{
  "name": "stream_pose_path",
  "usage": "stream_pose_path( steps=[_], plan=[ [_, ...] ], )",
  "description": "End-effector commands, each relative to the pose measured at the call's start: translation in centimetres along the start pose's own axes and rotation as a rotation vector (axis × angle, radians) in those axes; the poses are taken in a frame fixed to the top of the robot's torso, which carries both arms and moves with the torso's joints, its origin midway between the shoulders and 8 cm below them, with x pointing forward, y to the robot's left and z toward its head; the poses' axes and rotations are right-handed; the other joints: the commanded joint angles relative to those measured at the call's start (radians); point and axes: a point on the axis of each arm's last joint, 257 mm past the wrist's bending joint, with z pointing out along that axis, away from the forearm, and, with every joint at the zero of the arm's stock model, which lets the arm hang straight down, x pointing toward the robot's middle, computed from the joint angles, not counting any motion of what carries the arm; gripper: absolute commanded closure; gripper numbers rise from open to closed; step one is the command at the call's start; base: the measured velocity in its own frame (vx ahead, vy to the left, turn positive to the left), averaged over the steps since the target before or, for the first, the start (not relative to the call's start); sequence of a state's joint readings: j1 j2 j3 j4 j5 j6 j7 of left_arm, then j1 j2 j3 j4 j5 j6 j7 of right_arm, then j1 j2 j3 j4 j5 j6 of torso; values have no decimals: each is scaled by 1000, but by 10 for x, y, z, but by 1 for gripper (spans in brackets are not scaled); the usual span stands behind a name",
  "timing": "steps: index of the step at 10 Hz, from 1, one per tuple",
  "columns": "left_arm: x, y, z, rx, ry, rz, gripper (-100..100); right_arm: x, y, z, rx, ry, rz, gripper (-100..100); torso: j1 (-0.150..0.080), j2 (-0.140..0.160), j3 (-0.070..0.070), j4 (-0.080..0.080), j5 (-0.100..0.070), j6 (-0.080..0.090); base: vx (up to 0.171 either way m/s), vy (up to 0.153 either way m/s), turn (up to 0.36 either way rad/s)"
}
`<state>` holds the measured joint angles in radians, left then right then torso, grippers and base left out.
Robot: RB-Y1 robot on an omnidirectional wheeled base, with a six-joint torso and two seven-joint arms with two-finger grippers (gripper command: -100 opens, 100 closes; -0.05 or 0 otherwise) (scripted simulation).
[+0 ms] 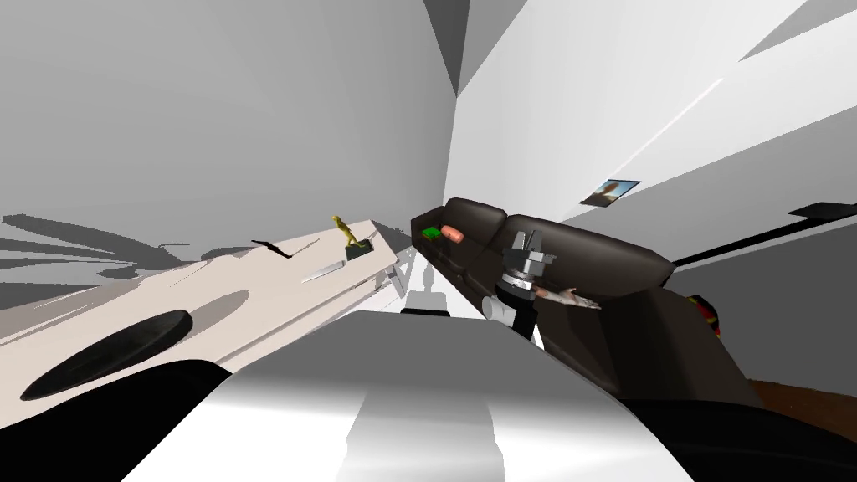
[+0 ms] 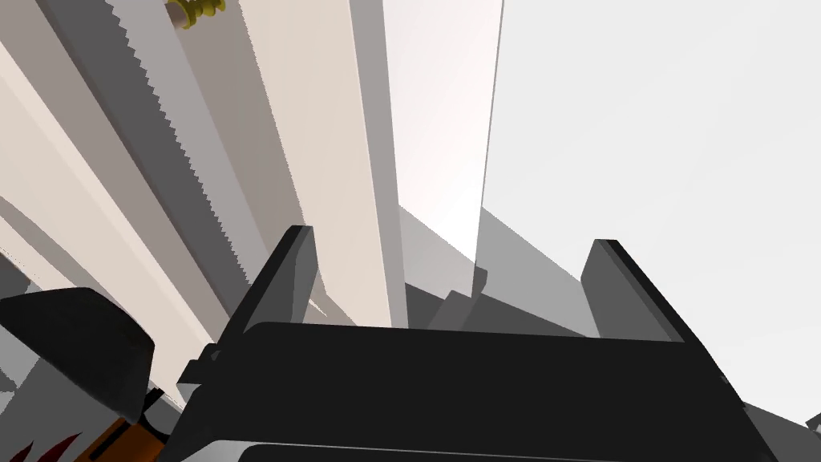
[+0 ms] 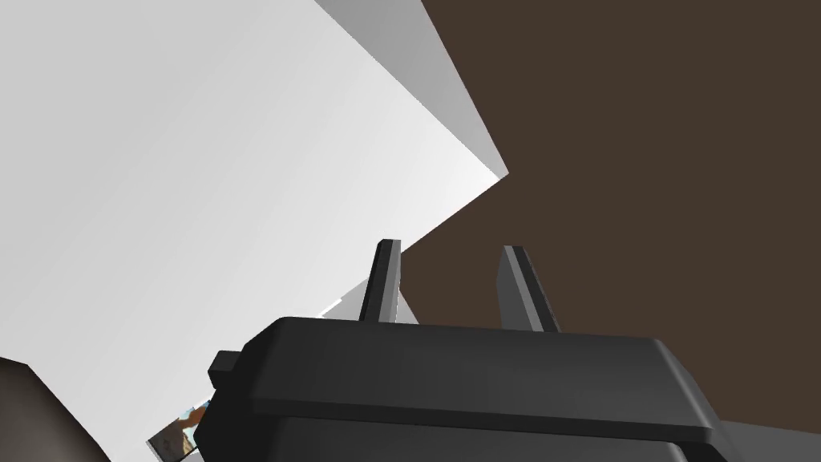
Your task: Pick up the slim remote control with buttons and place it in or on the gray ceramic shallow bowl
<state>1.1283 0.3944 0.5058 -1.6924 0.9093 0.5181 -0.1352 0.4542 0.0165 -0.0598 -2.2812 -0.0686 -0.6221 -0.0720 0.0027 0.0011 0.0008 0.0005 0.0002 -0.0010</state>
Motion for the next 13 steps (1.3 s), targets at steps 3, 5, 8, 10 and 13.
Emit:
stream_pose_path(
  steps=[3, 5, 8, 10, 13],
  plan=[
    [-58, 42, -22, -146, -73, -97, -100, 0, 0, 0, 0, 0, 0, 0, 0, -1, 0, 0, 0, 0, 33, 10, -307],
    [-77, 58, -35, -199, -88, -172, -100, 0, 0, 0, 0, 0, 0, 0, 2, -2, -1, 0, 0, 1, 38, 44, -353],
    [-112, 82, -61, -278, -132, -291, -100, 0, 0, 0, 0, 0, 0, 0, 2, -1, -1, 0, 1, 0, 30, 43, -346],
    [-125, 94, -75, -321, -146, -351, -100, 0, 0, 0, 0, 0, 0, 0, 3, -1, -1, 0, 1, -1, 20, 55, -242],
    [-142, 110, -97, -383, -164, -466, -100, 0, 0, 0, 0, 0, 0, 0, 6, -2, -1, 0, 2, 0, 32, 92, -381]
  ],
)
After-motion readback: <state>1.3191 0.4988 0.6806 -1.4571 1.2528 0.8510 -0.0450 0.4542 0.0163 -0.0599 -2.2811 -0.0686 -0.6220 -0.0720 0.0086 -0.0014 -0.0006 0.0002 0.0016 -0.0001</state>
